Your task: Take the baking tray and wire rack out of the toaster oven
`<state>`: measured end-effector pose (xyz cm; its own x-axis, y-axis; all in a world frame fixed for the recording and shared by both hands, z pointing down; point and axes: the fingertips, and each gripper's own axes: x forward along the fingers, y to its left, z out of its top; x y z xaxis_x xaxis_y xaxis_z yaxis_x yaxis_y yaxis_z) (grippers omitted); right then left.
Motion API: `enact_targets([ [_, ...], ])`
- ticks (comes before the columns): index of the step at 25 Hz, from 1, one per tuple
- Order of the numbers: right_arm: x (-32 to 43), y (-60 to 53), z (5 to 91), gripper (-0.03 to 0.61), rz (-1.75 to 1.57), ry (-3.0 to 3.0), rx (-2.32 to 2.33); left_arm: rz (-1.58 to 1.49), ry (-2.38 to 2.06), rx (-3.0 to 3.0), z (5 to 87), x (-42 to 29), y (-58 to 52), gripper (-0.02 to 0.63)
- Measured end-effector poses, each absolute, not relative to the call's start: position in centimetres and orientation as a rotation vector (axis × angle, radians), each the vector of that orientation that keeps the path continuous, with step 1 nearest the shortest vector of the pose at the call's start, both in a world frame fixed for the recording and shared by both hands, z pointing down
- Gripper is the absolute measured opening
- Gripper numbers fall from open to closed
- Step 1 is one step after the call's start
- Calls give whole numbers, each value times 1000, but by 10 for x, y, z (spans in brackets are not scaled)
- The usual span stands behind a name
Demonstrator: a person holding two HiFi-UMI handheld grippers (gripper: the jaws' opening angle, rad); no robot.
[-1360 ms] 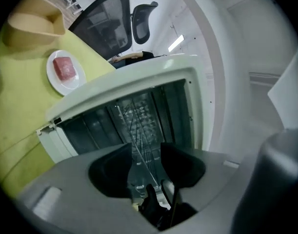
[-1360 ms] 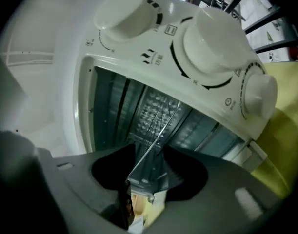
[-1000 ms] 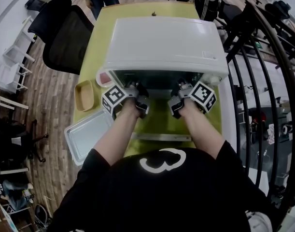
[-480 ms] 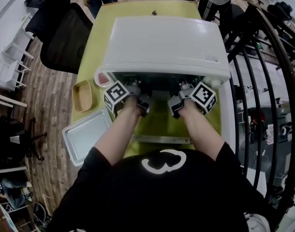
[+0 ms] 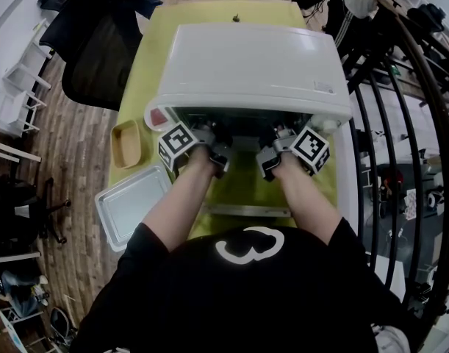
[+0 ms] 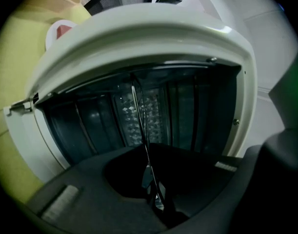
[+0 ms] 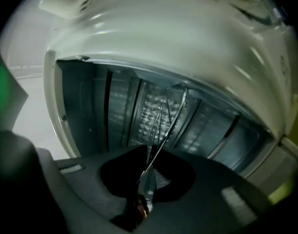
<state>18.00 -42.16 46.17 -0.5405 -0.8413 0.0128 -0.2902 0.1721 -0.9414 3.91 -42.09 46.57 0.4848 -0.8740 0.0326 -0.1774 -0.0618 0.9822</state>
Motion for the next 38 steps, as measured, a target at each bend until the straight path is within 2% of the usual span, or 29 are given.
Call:
enact_targets([
  [38, 176, -269, 471, 21, -1409, 1882, -1084, -636, -917, 1554, 473, 34, -268, 25],
])
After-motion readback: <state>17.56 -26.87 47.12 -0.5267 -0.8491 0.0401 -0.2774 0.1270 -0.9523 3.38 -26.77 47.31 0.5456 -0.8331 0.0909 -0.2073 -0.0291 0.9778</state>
